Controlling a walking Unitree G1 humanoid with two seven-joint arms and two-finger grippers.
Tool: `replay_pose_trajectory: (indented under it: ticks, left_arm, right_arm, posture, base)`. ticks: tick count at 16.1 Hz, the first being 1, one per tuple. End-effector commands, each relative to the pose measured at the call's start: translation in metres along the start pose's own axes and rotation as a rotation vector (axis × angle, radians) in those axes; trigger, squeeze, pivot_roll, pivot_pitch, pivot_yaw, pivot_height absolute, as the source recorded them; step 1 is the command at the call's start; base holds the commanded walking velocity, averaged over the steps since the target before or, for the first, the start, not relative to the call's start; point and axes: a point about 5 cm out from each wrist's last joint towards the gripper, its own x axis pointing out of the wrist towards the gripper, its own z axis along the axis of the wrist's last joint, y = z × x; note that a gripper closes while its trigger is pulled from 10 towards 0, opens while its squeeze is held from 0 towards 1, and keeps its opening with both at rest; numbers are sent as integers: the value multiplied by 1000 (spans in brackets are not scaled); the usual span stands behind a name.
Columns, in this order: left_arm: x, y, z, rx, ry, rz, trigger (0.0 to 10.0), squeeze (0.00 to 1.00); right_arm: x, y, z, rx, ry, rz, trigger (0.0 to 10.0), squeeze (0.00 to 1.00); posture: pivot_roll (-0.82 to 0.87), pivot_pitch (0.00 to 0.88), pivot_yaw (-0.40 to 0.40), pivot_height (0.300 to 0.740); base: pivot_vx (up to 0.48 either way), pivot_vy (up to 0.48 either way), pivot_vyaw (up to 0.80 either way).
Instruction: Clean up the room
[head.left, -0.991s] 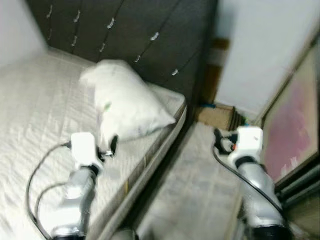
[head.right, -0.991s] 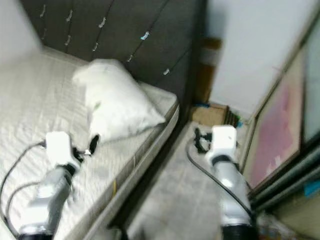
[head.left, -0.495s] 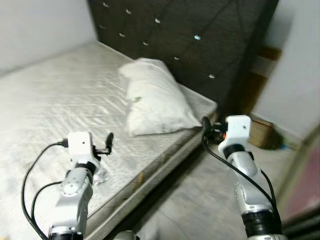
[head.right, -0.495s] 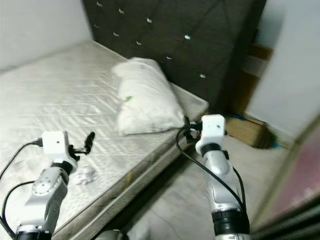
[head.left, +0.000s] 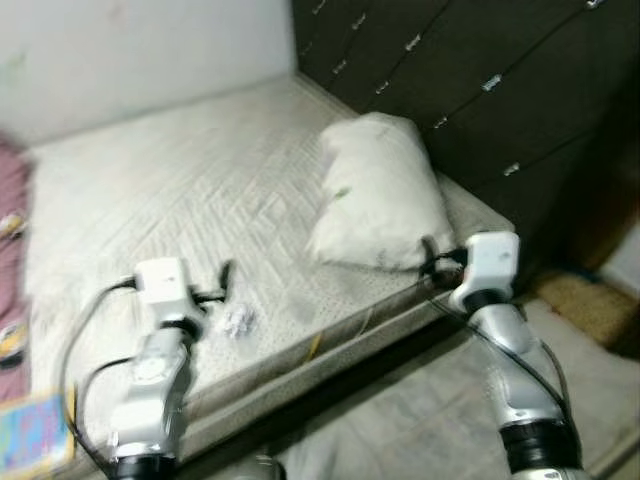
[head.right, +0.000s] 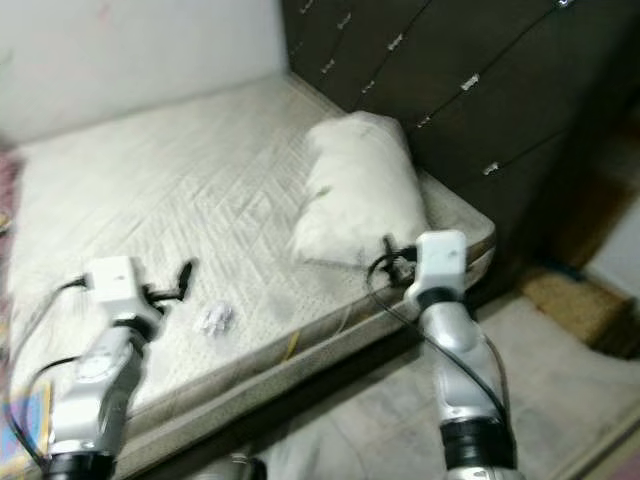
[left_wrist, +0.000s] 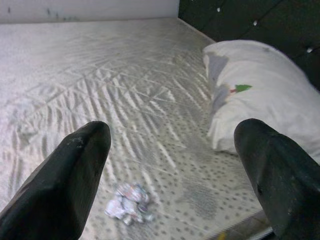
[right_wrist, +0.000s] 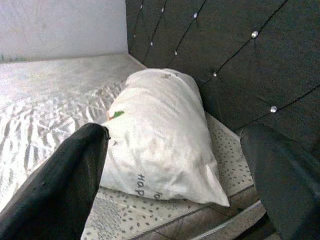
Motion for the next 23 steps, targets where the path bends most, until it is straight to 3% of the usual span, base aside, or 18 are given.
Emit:
replay_pose_trajectory:
  ticks: [1, 4, 9, 14, 16, 23]
  left_arm:
    - [-5, 10, 3, 53, -22, 26, 10000, 0]
    - [-4, 9, 7, 103, -66, 53, 10000, 0]
    - [-3, 19, 19, 70, -109, 26, 10000, 0]
    - [-8, 19, 14, 71, -101, -9, 10000, 0]
    - [-8, 15, 14, 72, -113, -19, 10000, 0]
    - [-6, 16, 18, 76, -127, -23, 10000, 0]
  right_arm:
    - [4, 8, 5, 13, -13, 40, 10000, 0]
    - [7, 12, 4, 13, -10, 56, 10000, 0]
    - [3, 31, 8, -8, -34, 137, 10000, 0]
    - [-8, 12, 1, 39, -28, 72, 10000, 0]
    - [-11, 15, -6, 75, 3, 69, 10000, 0]
    - [0, 22, 6, 19, -46, 117, 10000, 0]
  posture:
    - [-30, 0, -5, 740]
    - [-3, 0, -27, 740]
    - [-7, 0, -8, 740]
    - [-6, 0, 3, 740]
    - [-17, 0, 10, 740]
    - [-15, 0, 15, 740]
  base:
    - [0, 0, 800]
    - [0, 0, 800]
    - [0, 0, 729]
    - [0, 0, 0]
    - [129, 0, 0]
    - [342, 0, 80]
